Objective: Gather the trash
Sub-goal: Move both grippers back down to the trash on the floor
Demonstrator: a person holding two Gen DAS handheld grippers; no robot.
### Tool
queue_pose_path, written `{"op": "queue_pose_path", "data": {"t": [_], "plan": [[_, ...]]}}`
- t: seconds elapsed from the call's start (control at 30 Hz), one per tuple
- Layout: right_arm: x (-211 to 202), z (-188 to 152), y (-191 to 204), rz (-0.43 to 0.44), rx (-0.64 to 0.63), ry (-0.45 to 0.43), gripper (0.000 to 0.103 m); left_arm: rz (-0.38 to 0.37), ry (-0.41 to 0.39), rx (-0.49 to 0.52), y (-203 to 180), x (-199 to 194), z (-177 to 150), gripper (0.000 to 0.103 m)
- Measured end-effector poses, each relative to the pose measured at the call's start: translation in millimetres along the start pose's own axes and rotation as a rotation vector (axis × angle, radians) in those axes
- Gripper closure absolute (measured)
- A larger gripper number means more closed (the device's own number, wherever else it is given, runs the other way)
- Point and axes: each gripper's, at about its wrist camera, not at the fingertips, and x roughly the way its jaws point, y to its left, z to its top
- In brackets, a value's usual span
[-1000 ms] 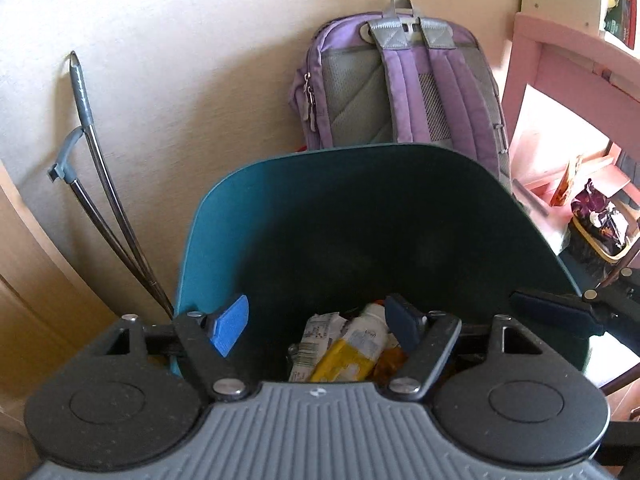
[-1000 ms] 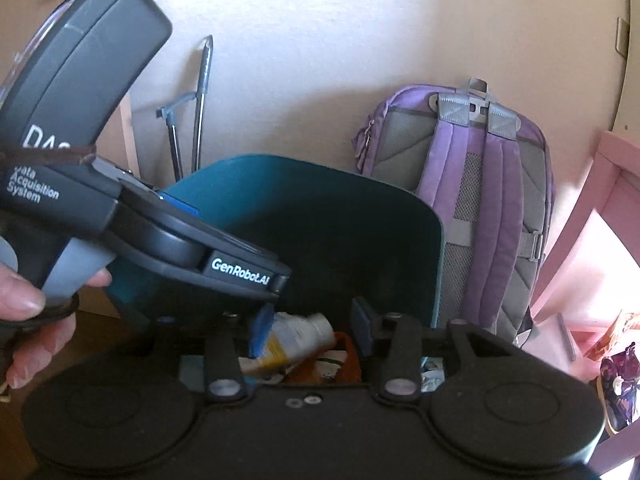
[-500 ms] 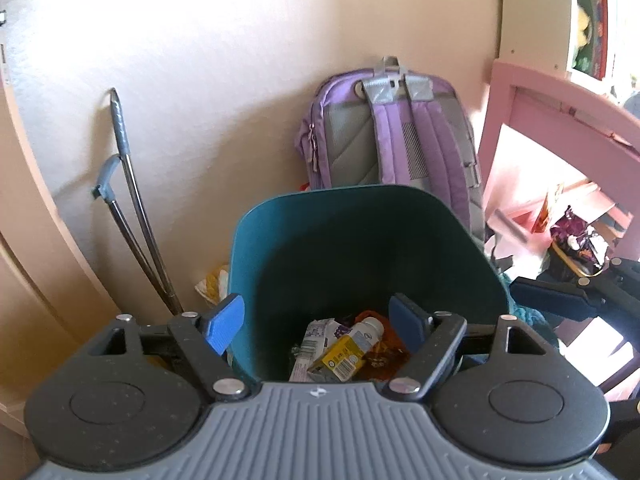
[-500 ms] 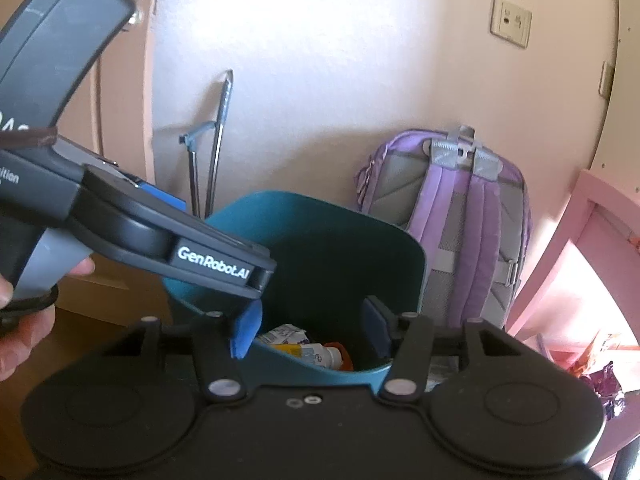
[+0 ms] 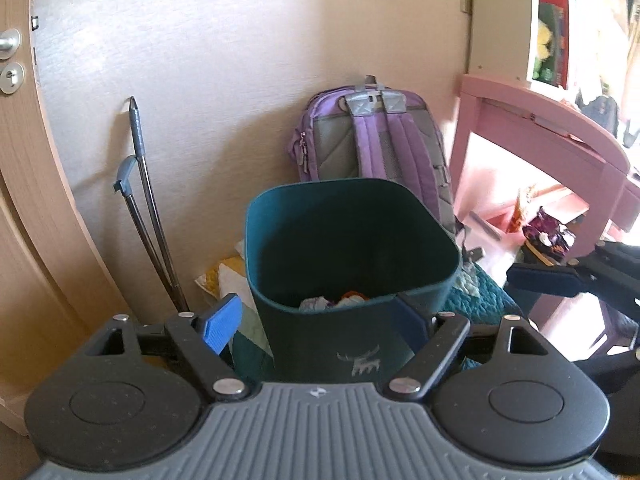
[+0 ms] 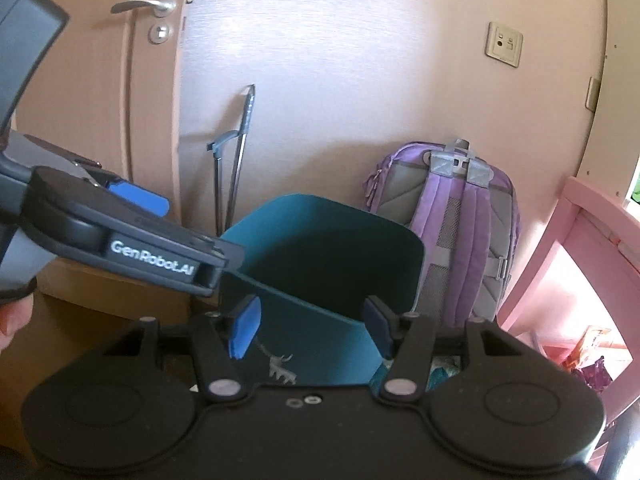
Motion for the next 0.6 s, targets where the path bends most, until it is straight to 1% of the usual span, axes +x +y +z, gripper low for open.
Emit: {"op": "queue_pose_path", "data": {"t": [0.2, 0.23, 0.27, 0.33, 0.4, 0.47, 0.6], "plan": [[-15, -13, 16, 0.016, -0.02, 0.015, 0.046, -0.047, 0.014, 0.023, 3, -20, -29, 0.02], [-16, -16, 19, 0.022, -0.02, 0.019, 0.046, -0.056, 0.015, 0.023, 3, -23, -35, 0.015], [-17, -19, 21, 0.033, -0.021, 0.023, 0.046, -0.068, 0.016, 0.023, 4, -25, -41, 0.007], [-19, -27, 24, 0.043, -0.021, 0.032, 0.046, -0.083, 0.005, 0.026, 6, -29, -54, 0.002], [-20, -35, 28, 0.058, -0.019, 0.042, 0.046, -0.097, -0.002, 0.031, 8, -32, -66, 0.002], [-20, -45, 31, 0.073, -0.009, 0.054, 0.046, -0.109, 0.009, 0.025, 12, -32, -80, 0.002], [-16, -70, 39, 0.098, 0.006, 0.091, 0.046, -0.133, 0.053, 0.018, 21, -24, -116, 0.002]]}}
